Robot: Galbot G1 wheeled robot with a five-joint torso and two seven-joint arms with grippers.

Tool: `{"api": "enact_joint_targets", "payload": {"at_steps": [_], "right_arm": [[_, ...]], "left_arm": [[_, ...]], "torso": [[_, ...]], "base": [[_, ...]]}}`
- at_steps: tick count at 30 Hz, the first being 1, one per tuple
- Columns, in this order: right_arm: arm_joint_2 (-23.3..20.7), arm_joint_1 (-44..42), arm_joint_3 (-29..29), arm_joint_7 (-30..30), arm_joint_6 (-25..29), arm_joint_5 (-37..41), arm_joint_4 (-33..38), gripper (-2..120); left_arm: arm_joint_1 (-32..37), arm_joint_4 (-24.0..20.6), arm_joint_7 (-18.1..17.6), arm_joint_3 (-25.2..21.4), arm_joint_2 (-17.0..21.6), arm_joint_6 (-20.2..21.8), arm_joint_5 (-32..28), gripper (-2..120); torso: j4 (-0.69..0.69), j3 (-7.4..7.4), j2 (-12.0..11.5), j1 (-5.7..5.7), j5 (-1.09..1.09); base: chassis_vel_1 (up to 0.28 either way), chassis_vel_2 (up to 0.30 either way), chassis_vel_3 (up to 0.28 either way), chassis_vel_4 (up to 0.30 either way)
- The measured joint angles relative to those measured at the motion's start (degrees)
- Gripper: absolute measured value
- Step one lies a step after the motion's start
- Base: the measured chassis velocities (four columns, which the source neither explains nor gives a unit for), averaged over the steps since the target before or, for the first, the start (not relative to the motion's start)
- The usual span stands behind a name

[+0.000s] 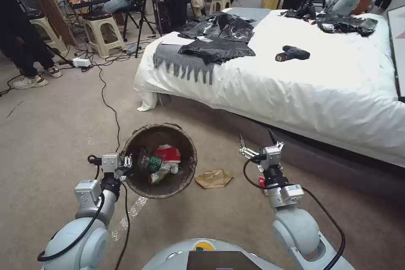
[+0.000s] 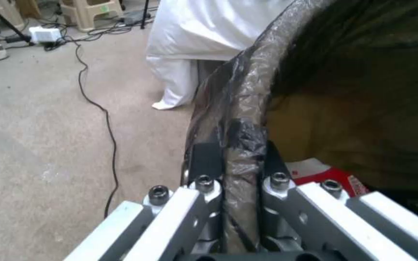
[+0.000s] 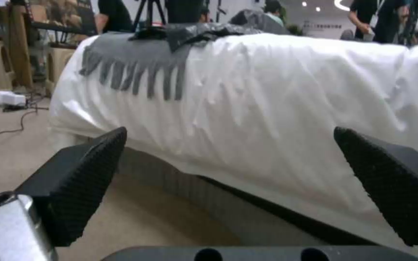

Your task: Pick up the trash bin, then pick up the garbage from the floor and place it into the trash bin.

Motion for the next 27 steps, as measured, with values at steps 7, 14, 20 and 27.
{"api": "enact_joint_targets", "payload": {"at_steps": [7,14,20,27], "right_arm": [[-2.40,-1.92,4.89,-2.37,-0.22,4.57,-1.57,100],[-6.04,-4.57,11.39,-8.24,0.81,13.23,-5.25,100],[-8.64,-5.43,15.78,-16.77,1.95,18.44,-10.31,100],[-9.57,-5.04,16.84,-23.25,1.87,21.11,-14.87,100]], "left_arm": [[-0.02,-0.09,0.00,-0.08,0.01,0.00,-0.04,4],[0.09,-0.41,-0.08,-0.45,0.00,0.00,-0.13,4],[0.20,-0.80,-0.19,-0.49,0.09,0.00,-0.18,4],[0.39,-0.99,-0.25,-0.40,-0.09,0.00,-0.14,4]], "torso": [[0.00,0.00,0.00,0.00,0.01],[0.01,0.00,0.00,0.00,0.01],[0.00,0.00,0.00,0.00,0.01],[0.00,0.00,0.00,0.00,0.00]], "base": [[0.000,0.000,0.000,0.000],[0.000,0.000,0.000,0.000],[0.000,0.000,0.000,0.000],[0.000,0.000,0.000,0.000]]}}
